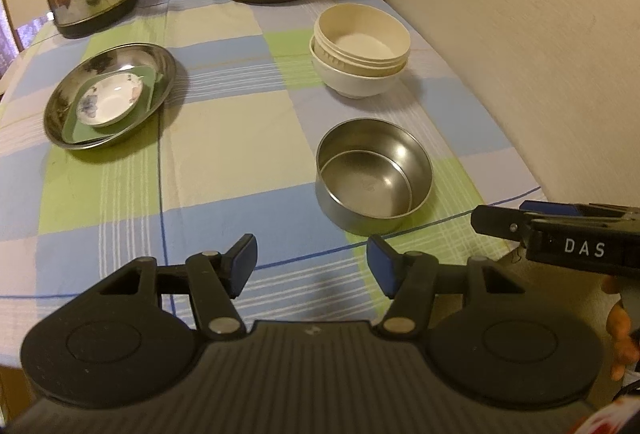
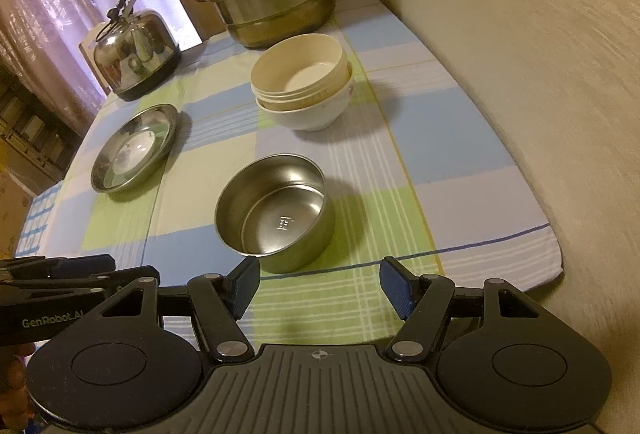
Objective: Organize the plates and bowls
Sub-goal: 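Move the left gripper to the small steel bowl and grasp its rim, then carry the steel bowl and lower it into the cream bowl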
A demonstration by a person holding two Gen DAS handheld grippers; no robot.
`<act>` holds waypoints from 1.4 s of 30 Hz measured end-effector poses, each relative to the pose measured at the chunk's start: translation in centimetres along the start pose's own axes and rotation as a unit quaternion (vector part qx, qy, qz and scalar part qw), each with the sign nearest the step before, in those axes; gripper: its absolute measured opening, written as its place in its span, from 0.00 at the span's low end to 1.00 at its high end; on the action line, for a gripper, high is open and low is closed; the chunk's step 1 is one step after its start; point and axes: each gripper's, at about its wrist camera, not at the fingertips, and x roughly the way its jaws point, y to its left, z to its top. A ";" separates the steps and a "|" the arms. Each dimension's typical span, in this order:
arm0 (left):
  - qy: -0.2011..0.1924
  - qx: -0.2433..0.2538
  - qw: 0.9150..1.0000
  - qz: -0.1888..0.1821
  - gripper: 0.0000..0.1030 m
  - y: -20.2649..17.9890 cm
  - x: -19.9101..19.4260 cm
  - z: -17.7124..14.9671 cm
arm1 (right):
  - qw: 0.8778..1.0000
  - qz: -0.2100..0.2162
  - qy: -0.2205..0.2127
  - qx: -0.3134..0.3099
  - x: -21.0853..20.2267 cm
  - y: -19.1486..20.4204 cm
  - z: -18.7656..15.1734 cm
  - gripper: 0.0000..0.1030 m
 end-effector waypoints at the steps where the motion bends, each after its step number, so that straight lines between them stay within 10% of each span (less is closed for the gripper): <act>1: 0.001 0.003 1.000 -0.002 0.56 0.1 0.3 0.2 | 1.000 -0.001 0.000 0.002 0.2 0.0 0.1 0.65; 20: 0.011 0.040 0.999 -0.035 0.51 0.7 6.4 4.4 | 0.999 -0.032 0.015 0.015 6.0 0.1 2.6 0.63; 42: 0.053 0.056 0.996 -0.050 0.29 0.9 11.5 5.9 | 0.997 -0.044 0.046 0.035 10.0 -0.1 3.4 0.26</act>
